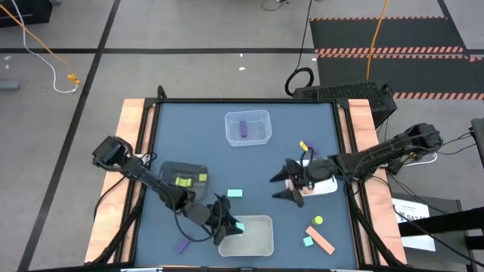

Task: Sort & place blocks by color
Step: Put the bottom left light blue block into the gray bin, then put the green block into the black bin

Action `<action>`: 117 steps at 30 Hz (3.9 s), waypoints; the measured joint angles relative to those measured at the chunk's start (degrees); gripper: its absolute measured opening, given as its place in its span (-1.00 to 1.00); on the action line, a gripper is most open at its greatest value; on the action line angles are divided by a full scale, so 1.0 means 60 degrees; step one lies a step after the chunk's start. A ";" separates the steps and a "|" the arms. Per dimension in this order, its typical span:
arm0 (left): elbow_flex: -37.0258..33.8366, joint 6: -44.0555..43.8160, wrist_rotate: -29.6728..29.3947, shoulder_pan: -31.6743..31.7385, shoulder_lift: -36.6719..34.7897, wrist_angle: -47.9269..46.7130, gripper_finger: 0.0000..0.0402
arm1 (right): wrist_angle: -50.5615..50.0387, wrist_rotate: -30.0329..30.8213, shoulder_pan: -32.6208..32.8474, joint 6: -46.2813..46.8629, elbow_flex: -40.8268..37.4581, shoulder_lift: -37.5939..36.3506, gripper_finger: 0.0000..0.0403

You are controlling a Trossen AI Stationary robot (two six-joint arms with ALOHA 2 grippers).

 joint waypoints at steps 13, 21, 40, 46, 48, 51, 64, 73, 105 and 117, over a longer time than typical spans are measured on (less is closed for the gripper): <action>0.0054 -0.0052 -0.0011 -0.0040 0.0128 0.0180 0.44 | 0.0114 0.0595 0.2632 0.1298 0.0000 0.0004 0.53; 0.0058 0.0525 -0.0013 -0.0040 0.0126 0.1161 0.54 | 0.1340 0.0558 0.3007 0.2184 0.0004 0.0000 0.53; 0.0061 0.1431 -0.0105 0.0156 0.0124 0.2211 0.37 | -0.7390 0.1747 0.3618 0.0687 0.3268 -0.0044 0.53; 0.0061 0.1586 -0.0101 0.0264 0.0124 0.2210 0.37 | -1.0473 0.1344 0.4155 0.4185 0.3311 0.0013 0.53; 0.0061 0.1722 -0.0098 0.0363 0.0124 0.2208 0.37 | -1.0813 0.1287 0.4469 0.4909 0.3311 0.0102 0.53; 0.0061 0.1948 -0.0098 0.0488 0.0121 0.2208 0.37 | -1.0834 0.1313 0.5041 0.4807 0.3315 0.0331 0.53; 0.0061 0.2376 -0.0089 0.0659 0.0121 0.2202 0.37 | -1.0830 0.1331 0.6127 0.2798 0.3315 0.2400 0.53; 0.0061 0.2360 -0.0075 0.0659 0.0121 0.2200 0.37 | -1.0863 0.1069 0.6120 0.3878 0.3315 0.2950 0.23; 0.0061 0.3719 -0.0292 0.1149 0.0117 0.2350 0.37 | -0.2566 0.8936 0.5284 -0.4996 0.3268 -0.0307 -0.47; 0.0061 1.1891 -0.2357 0.1387 0.0114 0.5921 0.37 | 0.5489 0.5791 0.3749 -0.8823 0.1384 0.0421 -0.47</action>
